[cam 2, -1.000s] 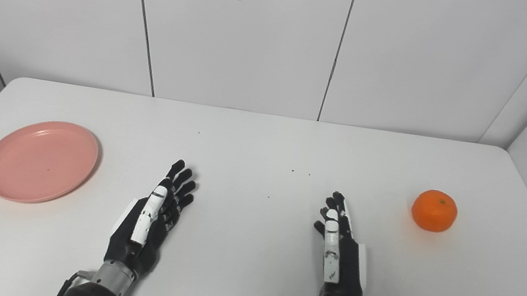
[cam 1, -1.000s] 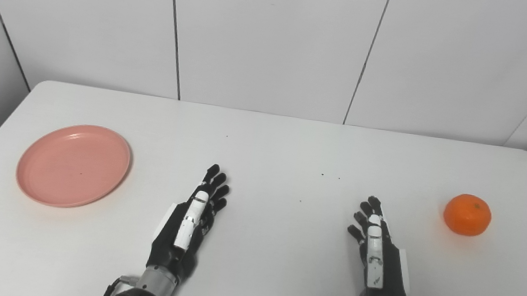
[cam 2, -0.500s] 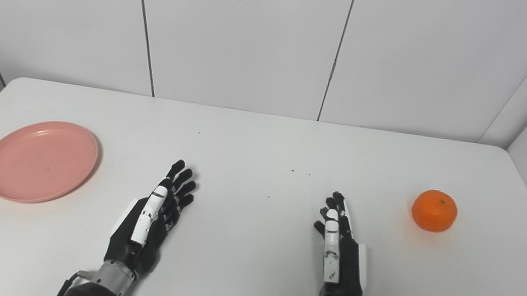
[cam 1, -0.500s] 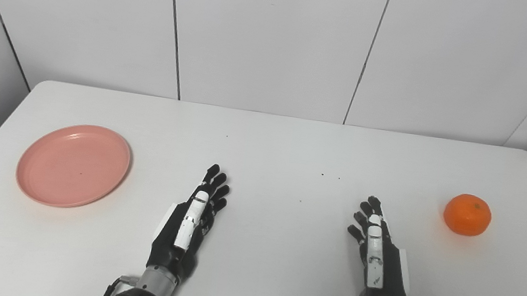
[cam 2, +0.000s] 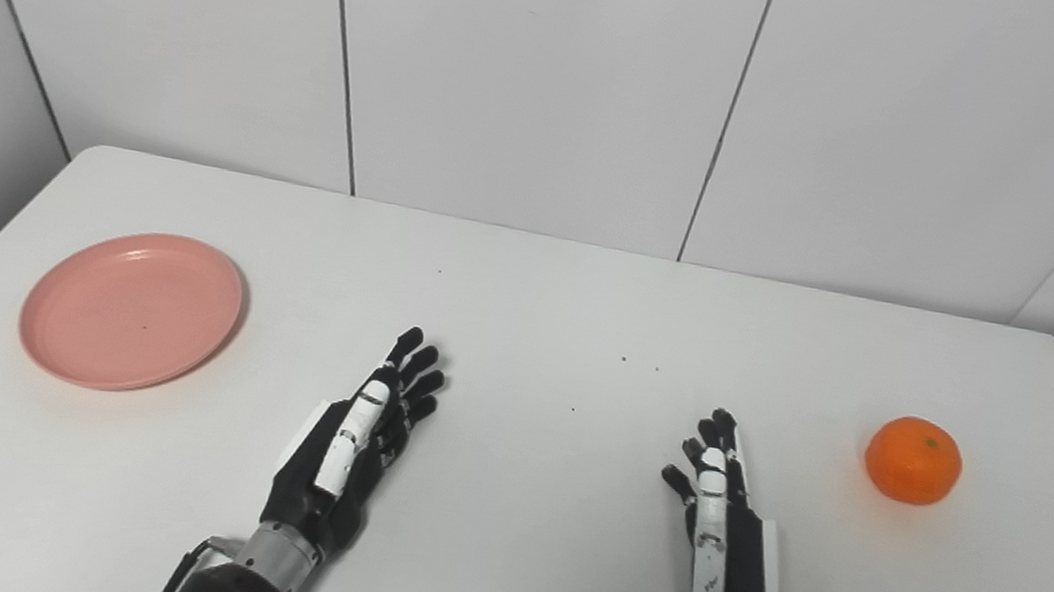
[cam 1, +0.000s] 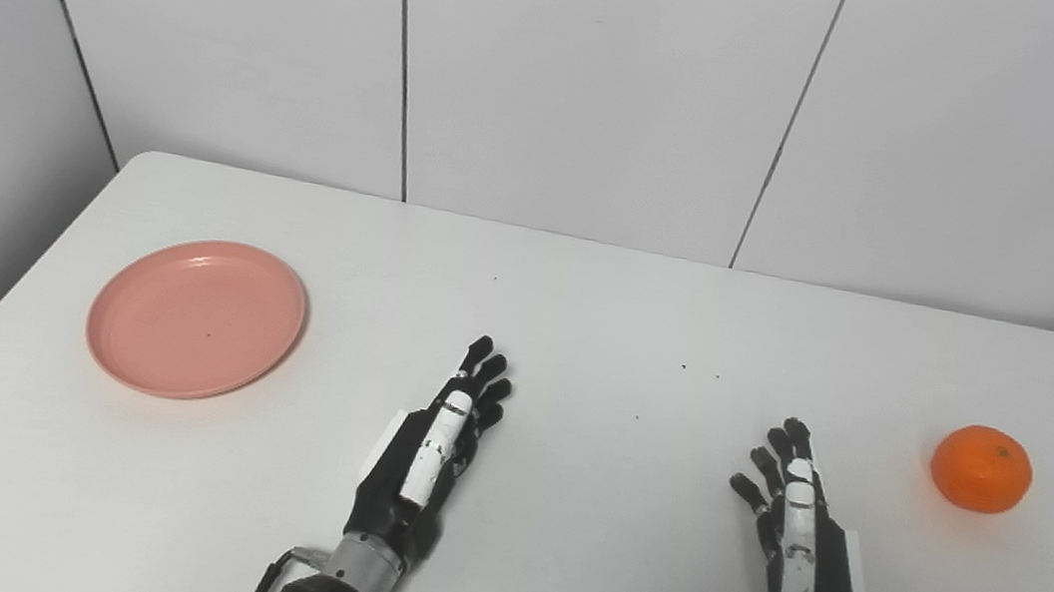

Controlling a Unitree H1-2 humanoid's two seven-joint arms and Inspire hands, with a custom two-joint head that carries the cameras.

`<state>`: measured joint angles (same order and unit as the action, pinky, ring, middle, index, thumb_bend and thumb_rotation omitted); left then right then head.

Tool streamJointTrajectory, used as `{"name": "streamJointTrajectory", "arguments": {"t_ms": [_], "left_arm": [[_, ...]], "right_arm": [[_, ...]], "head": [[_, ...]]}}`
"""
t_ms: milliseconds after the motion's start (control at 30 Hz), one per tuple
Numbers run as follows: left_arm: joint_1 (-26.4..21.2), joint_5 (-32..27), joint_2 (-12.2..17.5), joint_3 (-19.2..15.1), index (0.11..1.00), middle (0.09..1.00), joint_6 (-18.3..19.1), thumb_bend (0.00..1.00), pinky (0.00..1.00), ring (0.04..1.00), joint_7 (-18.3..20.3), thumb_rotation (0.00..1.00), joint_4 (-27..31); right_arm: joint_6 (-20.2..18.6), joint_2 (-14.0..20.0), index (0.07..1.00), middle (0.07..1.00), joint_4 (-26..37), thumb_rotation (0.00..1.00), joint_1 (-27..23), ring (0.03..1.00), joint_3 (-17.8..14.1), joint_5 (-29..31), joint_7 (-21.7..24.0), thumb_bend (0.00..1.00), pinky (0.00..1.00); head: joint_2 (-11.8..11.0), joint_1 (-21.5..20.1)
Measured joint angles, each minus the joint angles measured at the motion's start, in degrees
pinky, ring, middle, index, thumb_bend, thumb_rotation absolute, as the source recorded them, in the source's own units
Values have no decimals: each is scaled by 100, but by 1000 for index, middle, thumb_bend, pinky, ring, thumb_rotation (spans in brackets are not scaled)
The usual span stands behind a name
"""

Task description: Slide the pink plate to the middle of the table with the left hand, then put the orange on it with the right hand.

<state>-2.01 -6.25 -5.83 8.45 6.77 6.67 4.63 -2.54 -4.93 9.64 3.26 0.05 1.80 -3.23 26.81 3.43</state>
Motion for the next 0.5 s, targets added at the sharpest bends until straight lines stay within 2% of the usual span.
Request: {"name": "streamJointTrajectory", "arguments": {"t_ms": [133, 267, 500], "left_arm": [[4, 71, -121, 39, 966, 968, -162, 342, 966, 951, -44, 1000, -136], [4, 153, -145, 47, 961, 964, -336, 344, 962, 946, -83, 1000, -229], [4, 175, -199, 52, 961, 964, -401, 360, 965, 945, -125, 1000, -279]], "right_arm": [[205, 61, 953, 950, -96, 1000, 11, 929, -2, 62, 57, 157, 908], [322, 107, 951, 946, -151, 1000, 19, 924, 0, 101, 132, 156, 900], [401, 157, 960, 957, -194, 1000, 22, 938, 20, 79, 175, 185, 924]], "head": [[-132, 228], [-158, 281], [-158, 299]]}}
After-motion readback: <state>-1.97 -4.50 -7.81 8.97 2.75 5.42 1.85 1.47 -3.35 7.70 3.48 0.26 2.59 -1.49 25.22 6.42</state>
